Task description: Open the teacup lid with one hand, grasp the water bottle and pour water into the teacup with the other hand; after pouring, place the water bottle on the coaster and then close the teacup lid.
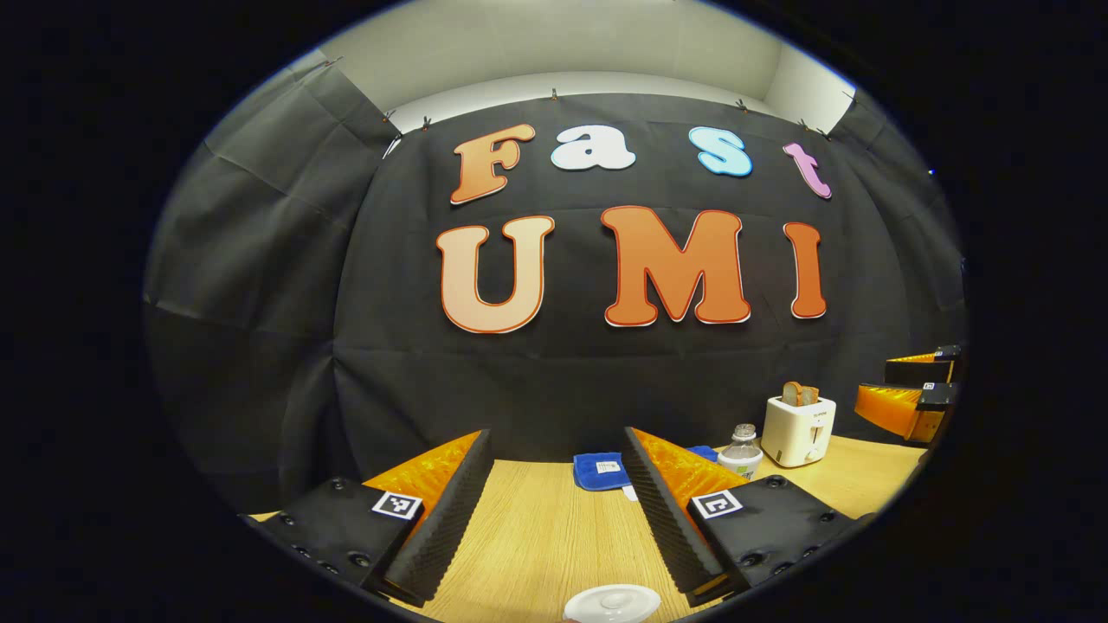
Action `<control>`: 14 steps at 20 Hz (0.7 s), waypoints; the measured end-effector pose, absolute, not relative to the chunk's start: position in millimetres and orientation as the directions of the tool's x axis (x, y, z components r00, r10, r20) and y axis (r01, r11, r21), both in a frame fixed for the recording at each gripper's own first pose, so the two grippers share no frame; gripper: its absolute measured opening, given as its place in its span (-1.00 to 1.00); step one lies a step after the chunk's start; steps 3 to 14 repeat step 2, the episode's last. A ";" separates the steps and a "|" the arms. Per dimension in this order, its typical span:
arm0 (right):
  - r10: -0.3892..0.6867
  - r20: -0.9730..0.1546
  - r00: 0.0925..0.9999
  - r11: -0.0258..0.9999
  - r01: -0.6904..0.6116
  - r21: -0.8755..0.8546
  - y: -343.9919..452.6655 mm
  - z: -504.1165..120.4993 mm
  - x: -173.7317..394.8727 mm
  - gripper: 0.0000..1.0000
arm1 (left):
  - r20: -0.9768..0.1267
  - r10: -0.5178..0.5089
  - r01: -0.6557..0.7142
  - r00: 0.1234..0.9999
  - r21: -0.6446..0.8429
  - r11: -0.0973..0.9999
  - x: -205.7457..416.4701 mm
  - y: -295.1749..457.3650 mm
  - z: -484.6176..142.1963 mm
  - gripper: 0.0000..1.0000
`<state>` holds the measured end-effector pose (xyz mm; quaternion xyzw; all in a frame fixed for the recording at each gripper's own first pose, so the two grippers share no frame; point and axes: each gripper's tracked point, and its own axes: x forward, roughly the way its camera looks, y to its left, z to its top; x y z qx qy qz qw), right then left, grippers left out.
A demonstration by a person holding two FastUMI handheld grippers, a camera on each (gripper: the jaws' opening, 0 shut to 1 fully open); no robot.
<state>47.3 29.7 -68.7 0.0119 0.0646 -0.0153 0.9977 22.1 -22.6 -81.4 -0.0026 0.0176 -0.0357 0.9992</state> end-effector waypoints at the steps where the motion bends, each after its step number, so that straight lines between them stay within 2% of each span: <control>1: -0.027 -0.128 0.991 0.999 0.031 0.025 29.1 -68.4 47.8 0.92 | -0.033 -0.068 0.068 0.997 -0.004 0.998 22.6 -21.2 -80.7 0.90; 14: -0.027 -0.128 0.991 0.999 0.030 0.025 28.7 -68.6 47.8 0.92 | -0.031 -0.066 0.066 0.997 -0.002 0.998 22.5 -20.9 -80.4 0.90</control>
